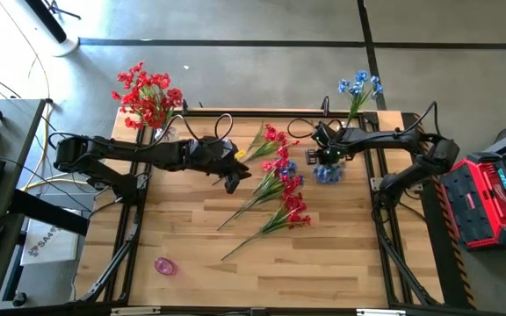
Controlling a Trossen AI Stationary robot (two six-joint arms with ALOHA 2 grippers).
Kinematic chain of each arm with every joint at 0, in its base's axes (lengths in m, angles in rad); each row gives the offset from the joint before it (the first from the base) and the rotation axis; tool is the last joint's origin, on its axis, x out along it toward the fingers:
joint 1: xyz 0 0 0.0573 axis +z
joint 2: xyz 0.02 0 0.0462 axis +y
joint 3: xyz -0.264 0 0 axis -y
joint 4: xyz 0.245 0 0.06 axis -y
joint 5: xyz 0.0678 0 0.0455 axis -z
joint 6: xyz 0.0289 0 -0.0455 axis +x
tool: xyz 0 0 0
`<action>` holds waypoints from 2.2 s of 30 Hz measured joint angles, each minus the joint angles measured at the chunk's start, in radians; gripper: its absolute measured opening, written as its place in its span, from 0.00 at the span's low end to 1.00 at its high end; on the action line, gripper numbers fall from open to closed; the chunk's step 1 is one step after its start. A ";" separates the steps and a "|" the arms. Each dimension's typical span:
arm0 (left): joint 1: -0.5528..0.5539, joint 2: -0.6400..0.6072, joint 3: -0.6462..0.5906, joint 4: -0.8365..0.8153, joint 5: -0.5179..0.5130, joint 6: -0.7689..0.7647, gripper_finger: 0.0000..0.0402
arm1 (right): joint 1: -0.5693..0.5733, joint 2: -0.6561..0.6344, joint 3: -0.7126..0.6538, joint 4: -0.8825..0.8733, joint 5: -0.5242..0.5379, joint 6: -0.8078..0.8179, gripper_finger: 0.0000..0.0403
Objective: Sort flowers into vase by color
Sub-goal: Put the bottom flower into the right transparent vase
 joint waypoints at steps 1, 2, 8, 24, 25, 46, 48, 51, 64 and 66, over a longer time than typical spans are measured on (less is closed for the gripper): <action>0.000 0.000 0.000 0.001 0.000 0.004 0.30 | 0.003 -0.007 -0.001 -0.010 -0.022 -0.012 0.02; 0.000 0.000 0.000 0.001 0.000 0.013 0.30 | 0.006 -0.018 -0.002 -0.025 -0.055 -0.017 0.02; 0.000 0.000 0.000 0.002 0.000 0.052 0.30 | 0.026 -0.180 -0.003 -0.116 -0.172 -0.055 0.01; -0.063 0.015 0.124 0.092 -0.161 0.583 0.34 | 0.262 -0.327 0.244 -0.278 -0.506 -0.106 0.00; -0.070 0.017 0.138 0.084 -0.194 0.627 0.35 | 0.273 -0.315 0.256 -0.278 -0.535 -0.090 0.00; -0.134 0.176 0.303 -0.207 -0.311 0.920 0.45 | 0.395 -0.122 0.486 -0.215 -0.713 -0.038 0.00; -0.134 0.176 0.303 -0.209 -0.329 0.899 0.40 | 0.395 -0.122 0.486 -0.214 -0.722 -0.037 0.00; -0.131 0.173 0.303 -0.210 -0.338 0.869 0.28 | 0.395 -0.122 0.486 -0.214 -0.727 -0.042 0.00; -0.103 0.171 0.303 -0.319 -0.255 0.709 0.01 | 0.373 -0.157 0.485 -0.086 -0.621 -0.148 0.18; -0.097 0.171 0.303 -0.314 -0.230 0.679 0.01 | 0.360 -0.189 0.485 -0.048 -0.560 -0.150 0.22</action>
